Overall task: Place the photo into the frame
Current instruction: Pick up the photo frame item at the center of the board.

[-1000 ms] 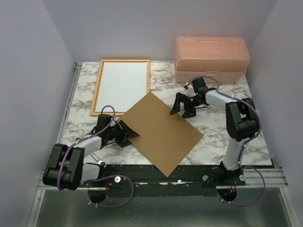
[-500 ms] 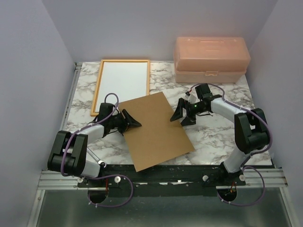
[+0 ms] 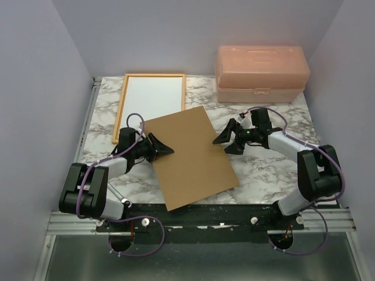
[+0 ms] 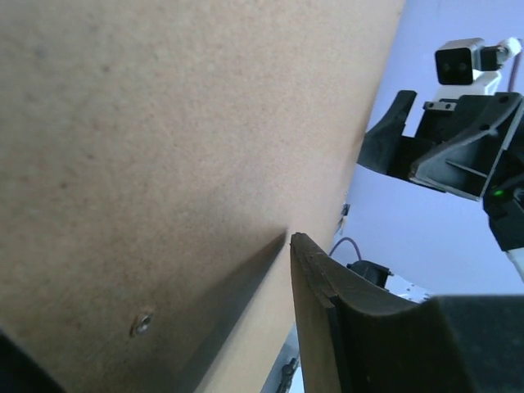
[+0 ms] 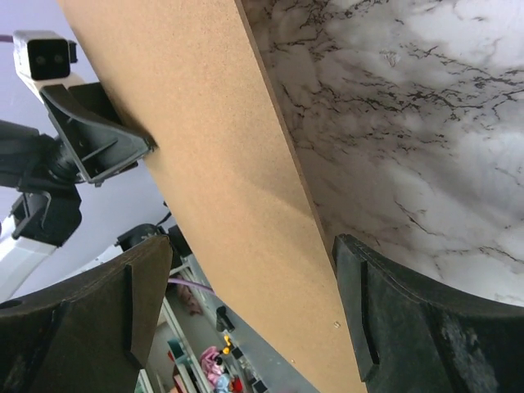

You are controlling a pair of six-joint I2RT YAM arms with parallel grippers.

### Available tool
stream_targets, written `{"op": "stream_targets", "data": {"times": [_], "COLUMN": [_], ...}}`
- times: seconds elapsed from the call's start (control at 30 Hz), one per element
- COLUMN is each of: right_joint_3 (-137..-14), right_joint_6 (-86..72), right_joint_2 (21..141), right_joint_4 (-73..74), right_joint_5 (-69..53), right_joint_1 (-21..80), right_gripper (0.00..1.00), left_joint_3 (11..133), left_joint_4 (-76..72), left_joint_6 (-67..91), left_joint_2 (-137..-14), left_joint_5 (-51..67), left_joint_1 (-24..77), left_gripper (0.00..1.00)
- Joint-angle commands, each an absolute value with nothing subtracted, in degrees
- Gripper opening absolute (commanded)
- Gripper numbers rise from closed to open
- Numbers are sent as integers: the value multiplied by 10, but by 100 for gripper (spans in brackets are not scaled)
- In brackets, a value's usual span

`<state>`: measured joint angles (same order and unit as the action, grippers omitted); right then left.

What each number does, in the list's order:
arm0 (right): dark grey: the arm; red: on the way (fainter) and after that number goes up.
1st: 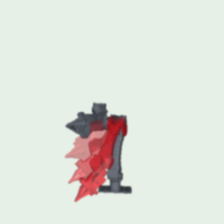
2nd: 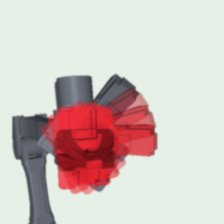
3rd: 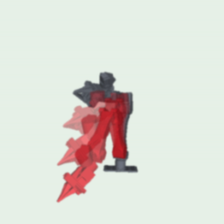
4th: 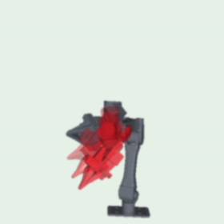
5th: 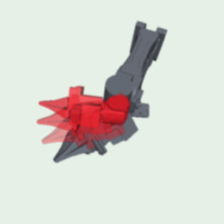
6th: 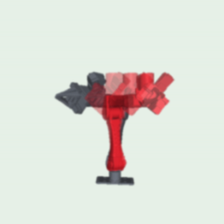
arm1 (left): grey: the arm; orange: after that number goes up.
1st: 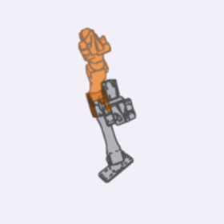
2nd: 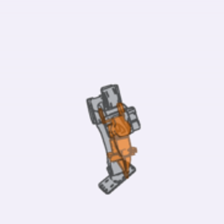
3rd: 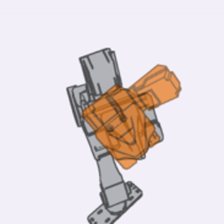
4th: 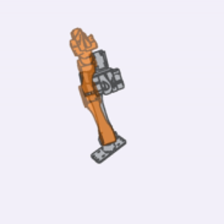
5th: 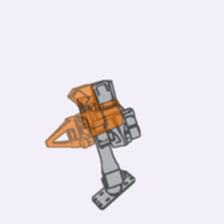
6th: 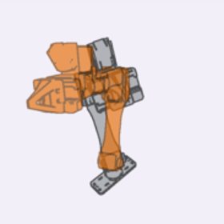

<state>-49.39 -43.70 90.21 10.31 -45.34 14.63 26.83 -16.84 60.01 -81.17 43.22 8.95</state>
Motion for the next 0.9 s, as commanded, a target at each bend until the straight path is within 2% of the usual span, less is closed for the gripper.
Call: {"op": "stream_targets", "data": {"times": [0.0, 0.27, 0.57, 0.87], "right_joint_3": [-488, -473, -505, -529], "right_joint_6": [-506, -473, -429, -417], "right_joint_2": [872, 865, 850, 836], "right_joint_4": [6, 6, 33, 31], "right_joint_5": [-559, -538, -540, -625], "right_joint_1": [174, 169, 151, 130], "right_gripper": [85, 86, 90, 92], "left_joint_3": [258, 250, 276, 290], "left_joint_4": [-303, -309, -212, -194], "left_joint_6": [667, 707, 693, 706], "left_joint_2": [-777, -674, -562, -514], "left_joint_5": [551, 582, 582, 586], "left_joint_1": [116, 115, 115, 115], "left_gripper": [22, 17, 10, 8]}}
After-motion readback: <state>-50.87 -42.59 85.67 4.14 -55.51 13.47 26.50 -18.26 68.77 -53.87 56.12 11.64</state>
